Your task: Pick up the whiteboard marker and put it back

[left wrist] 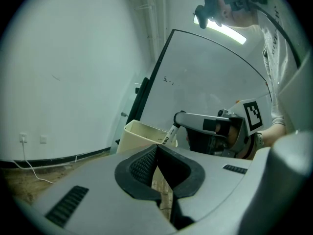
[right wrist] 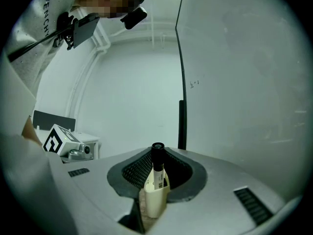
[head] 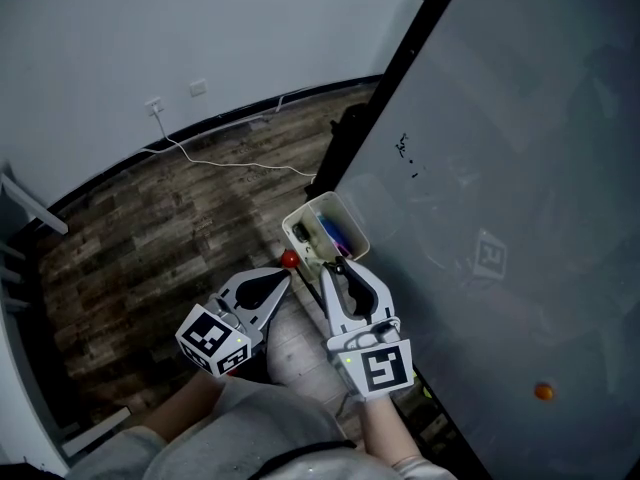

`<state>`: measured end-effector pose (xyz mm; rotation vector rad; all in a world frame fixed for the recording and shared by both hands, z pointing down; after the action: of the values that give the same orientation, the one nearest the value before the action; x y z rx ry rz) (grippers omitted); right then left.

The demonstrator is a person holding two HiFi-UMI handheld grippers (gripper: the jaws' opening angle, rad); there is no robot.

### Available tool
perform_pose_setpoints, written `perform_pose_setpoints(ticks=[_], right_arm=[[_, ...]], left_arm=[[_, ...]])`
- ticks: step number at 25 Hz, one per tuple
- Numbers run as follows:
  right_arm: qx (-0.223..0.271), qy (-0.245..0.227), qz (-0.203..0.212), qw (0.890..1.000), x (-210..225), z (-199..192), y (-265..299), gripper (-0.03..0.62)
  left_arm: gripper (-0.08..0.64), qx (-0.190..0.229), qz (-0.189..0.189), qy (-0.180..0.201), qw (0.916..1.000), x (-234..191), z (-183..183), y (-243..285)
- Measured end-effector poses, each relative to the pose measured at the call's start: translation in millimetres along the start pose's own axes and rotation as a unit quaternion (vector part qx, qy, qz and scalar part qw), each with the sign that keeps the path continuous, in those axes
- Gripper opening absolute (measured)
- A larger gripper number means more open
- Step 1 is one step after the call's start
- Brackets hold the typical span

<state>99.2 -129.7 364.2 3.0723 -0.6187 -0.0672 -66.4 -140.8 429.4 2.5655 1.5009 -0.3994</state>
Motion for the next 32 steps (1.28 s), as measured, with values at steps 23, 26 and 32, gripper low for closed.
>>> perform_pose_setpoints(ticks=[23, 26, 32], right_arm=[[0.028, -0.007, 0.003, 1.000, 4.7, 30.0, -11.2, 0.080], [0.033, -0.010, 0.006, 0.999, 3.6, 34.6, -11.5, 0.081], [0.043, -0.015, 0.012, 0.999, 0.0, 41.9, -12.2, 0.081]], left_arm=[[0.015, 0.005, -0.024, 0.000, 0.9997, 12.4, 1.4, 5.6], [0.015, 0.008, -0.023, 0.002, 0.9997, 14.4, 4.6, 4.3], [0.015, 0.013, -0.020, 0.002, 0.9997, 15.5, 7.5, 1.3]])
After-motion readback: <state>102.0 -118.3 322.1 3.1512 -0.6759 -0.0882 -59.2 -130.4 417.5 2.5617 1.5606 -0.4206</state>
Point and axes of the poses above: the fingertips, and each gripper's own axes: y forward along the fingers, x to its right, z out of its top, the point moved 9 cm from there along -y, backward along the fingers, and after that the axes turned 9 degrees about -z, right-handed, at the moved point
